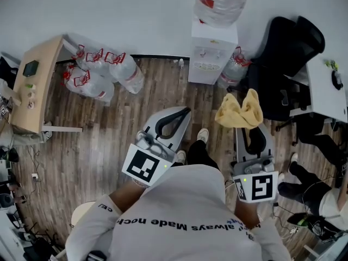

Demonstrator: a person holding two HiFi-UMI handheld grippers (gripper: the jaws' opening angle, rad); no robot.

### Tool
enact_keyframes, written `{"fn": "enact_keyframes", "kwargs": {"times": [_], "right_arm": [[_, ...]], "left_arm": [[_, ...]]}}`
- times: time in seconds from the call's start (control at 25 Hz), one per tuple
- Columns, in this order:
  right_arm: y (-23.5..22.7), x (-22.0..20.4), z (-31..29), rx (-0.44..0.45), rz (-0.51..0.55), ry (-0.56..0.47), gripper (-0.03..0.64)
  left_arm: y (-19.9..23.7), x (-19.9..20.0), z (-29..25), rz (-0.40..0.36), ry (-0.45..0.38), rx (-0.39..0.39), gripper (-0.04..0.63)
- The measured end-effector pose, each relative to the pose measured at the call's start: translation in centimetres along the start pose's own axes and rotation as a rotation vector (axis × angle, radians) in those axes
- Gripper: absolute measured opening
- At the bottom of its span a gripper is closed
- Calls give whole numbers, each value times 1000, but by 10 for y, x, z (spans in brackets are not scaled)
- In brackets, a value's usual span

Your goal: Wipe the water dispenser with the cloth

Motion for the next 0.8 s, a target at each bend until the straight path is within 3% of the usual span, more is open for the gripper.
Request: {"fn": "enact_keyframes", "kwargs": {"times": [0.8], "right_arm": [[-147, 10, -73, 34, -16, -7, 101]], "left_arm": [[23, 38, -154, 16, 24, 33, 20]]}}
Point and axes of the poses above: the fingertips, and each gripper's own axes: z backward along the fingers, y to its left, x out of its top, the point moved 7 cm from there along z, backward along the fingers, and after that the axes turned 13 degrees about y, right-handed, at the moved point
